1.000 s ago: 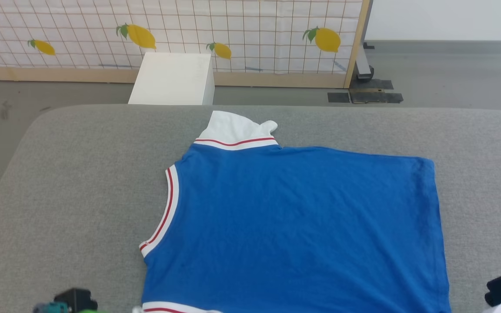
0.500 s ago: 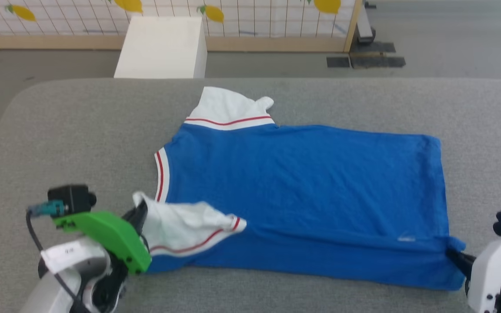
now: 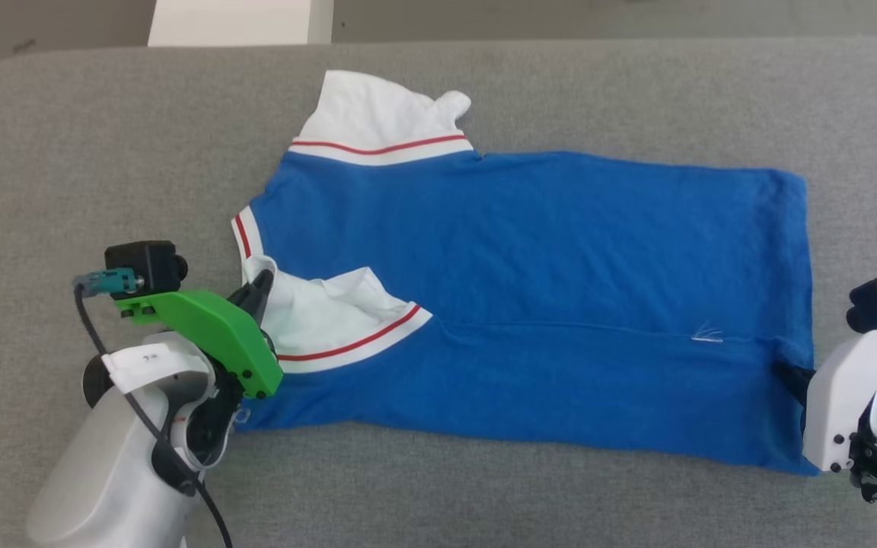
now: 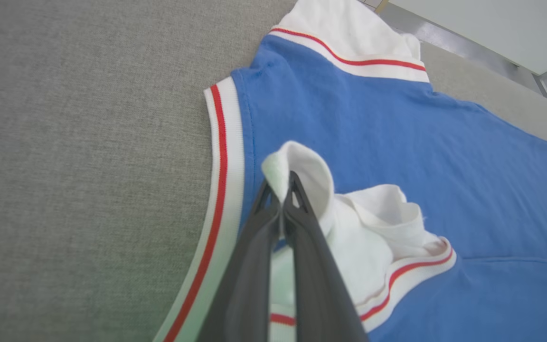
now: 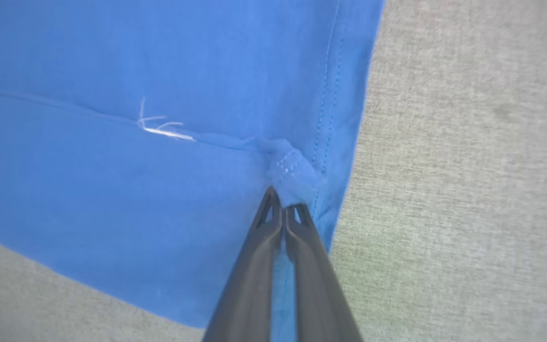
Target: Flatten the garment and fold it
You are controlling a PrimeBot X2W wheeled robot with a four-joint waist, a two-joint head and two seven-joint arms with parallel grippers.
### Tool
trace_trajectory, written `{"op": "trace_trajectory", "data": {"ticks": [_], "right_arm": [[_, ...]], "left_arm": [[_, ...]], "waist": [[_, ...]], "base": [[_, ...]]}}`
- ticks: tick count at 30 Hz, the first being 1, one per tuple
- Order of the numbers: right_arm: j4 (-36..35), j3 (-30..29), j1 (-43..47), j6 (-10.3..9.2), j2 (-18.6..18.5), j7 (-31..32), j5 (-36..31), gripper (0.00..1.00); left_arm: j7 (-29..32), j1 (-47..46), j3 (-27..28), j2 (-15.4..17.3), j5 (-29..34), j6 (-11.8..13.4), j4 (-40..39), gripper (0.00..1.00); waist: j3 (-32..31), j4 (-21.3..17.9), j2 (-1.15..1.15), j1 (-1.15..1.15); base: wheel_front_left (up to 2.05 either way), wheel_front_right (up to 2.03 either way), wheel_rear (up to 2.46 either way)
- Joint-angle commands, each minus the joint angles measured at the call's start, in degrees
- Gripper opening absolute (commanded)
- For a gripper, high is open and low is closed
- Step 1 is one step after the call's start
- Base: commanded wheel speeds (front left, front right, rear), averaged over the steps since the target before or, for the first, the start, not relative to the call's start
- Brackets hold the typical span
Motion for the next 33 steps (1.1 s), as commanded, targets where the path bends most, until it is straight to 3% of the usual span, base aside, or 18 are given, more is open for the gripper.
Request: {"op": "trace_trajectory", "data": {"ticks": [1,8,9,10,11,12,18,25,28,33], "right_arm": [[0.9,0.5,-1.1,-0.09,-0.2,0.7,-0.3,0.00],[4.4,2.4,-1.9,-0.09,-0.7,4.0,0.0,0.00],[4.6,2.5,-1.9,-0.09,-0.6,4.1,0.2,0.11],[4.6,2.4,-1.8,-0.09,-0.6,3.7,0.4,0.93],[4.6,2.3,-1.8,-0.09,-0.7,3.4,0.3,1.00],[4.7,2.1,-1.6,-0.09,-0.7,3.2,0.4,1.00],[2.9,-1.6,0.1,-0.09,0.8,-1.3,1.5,1.00],[-1.6,-8.2,5.9,-0.09,5.5,-7.4,2.0,1.00],[-3.6,-9.7,8.7,-0.09,7.3,-7.8,1.7,1.00],[-6.5,-13.4,11.9,-0.09,10.2,-7.5,0.8,1.00]], "left_arm": [[-0.4,-1.4,-0.4,-0.5,0.6,-0.5,1.2,0.00],[-0.9,-3.3,-2.5,-2.2,1.2,-2.3,8.2,0.00],[-1.2,-3.5,-2.6,-2.4,1.4,-2.4,8.8,0.14],[-1.3,-3.7,-2.9,-2.4,1.6,-2.5,9.4,0.50],[-1.7,-4.0,-2.9,-2.4,1.8,-2.6,9.7,0.83],[-2.2,-4.2,-2.9,-2.4,2.0,-2.7,10.0,1.00],[-6.4,-4.1,-1.9,-1.0,3.8,-2.3,9.6,1.00],[-16.4,2.6,-1.4,1.7,9.3,0.5,4.5,1.00],[-14.7,6.9,-2.7,2.5,9.4,1.4,3.0,1.00],[-2.2,11.0,-5.3,5.2,6.5,2.9,-0.6,1.00]], "waist": [[2.7,0.1,0.00,0.00],[2.8,0.8,0.00,0.00],[2.6,0.8,0.00,0.00],[2.2,0.9,0.00,0.00],[1.9,1.0,0.00,0.00],[1.3,1.1,0.00,0.00],[-3.0,1.3,0.00,0.00],[-8.5,1.3,0.00,0.00],[-9.9,1.4,0.00,0.00],[-10.9,1.8,0.00,0.00]], "base": [[0.00,0.00,0.00],[0.00,0.00,0.00],[0.00,0.00,0.00],[0.00,0.00,0.00],[0.00,0.00,0.00],[0.00,0.00,0.00],[0.00,0.00,0.00],[0.00,0.00,0.00],[0.00,0.00,0.00],[0.00,0.00,0.00]]}}
